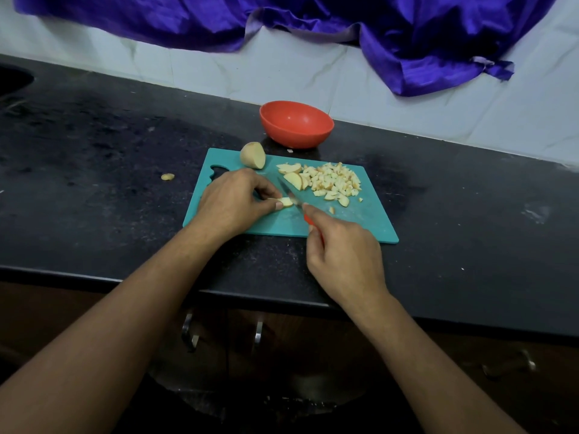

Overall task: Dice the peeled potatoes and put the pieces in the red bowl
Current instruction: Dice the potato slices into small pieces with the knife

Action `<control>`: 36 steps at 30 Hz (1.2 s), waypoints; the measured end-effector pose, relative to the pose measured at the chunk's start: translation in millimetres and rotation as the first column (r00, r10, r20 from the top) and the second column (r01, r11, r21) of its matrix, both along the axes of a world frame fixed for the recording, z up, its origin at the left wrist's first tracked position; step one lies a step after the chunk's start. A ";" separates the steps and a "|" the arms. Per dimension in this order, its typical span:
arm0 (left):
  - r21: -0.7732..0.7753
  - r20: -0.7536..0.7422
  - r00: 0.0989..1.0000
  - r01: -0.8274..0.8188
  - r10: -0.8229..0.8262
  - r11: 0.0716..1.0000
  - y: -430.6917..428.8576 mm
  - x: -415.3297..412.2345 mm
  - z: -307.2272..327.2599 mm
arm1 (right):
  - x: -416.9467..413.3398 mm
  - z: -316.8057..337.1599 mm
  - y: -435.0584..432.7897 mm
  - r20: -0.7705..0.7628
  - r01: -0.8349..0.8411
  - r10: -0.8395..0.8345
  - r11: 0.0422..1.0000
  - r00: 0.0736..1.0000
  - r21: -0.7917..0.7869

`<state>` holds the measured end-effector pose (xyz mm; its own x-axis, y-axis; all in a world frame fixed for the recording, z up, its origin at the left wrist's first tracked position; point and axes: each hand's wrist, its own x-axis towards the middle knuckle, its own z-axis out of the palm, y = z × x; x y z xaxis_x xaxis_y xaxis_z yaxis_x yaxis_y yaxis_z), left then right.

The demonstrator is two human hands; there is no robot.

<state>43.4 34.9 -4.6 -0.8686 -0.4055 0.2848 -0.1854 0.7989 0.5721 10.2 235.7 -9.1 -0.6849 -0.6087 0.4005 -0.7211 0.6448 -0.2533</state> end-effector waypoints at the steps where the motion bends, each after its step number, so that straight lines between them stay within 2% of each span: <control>1: -0.003 0.000 1.000 0.001 -0.001 1.000 0.0 0.0 0.0 | 0.4 0.3 -0.1 -0.003 -0.007 0.007 1.000 1.000 0.018; 10: -0.004 0.005 1.000 0.004 -0.004 1.000 -0.4 -1.1 -0.4 | 0.8 2.3 -2.0 -0.035 -0.002 0.006 0.991 0.999 0.132; 14: 0.014 0.002 1.000 -0.004 0.004 1.000 -1.2 0.0 -1.4 | 1.1 2.2 0.0 -0.001 0.081 -0.081 0.994 0.997 0.072; 17: 0.016 0.006 1.000 -0.002 0.002 1.000 -1.1 0.2 -1.7 | 2.4 1.2 0.3 0.008 0.031 -0.031 1.000 0.999 0.005; 20: 0.021 0.005 1.000 -0.007 0.007 1.000 -0.7 0.4 -1.0 | 2.9 1.0 0.2 0.000 -0.024 0.024 0.999 1.000 0.032; 29: 0.049 -0.001 1.000 0.001 -0.001 0.999 -2.2 0.4 -1.5 | 2.2 3.8 -0.7 -0.012 -0.044 0.045 0.991 0.999 0.126; 36: 0.078 -0.004 1.000 0.012 -0.011 0.997 -4.8 2.9 -3.3 | 2.0 0.6 0.3 -0.002 0.034 -0.034 0.999 0.999 0.033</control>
<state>46.3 30.0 -7.9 -0.8723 -0.4167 0.2560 -0.1742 0.7539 0.6335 12.2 236.0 -8.5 -0.7049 -0.5982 0.3811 -0.6990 0.6770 -0.2303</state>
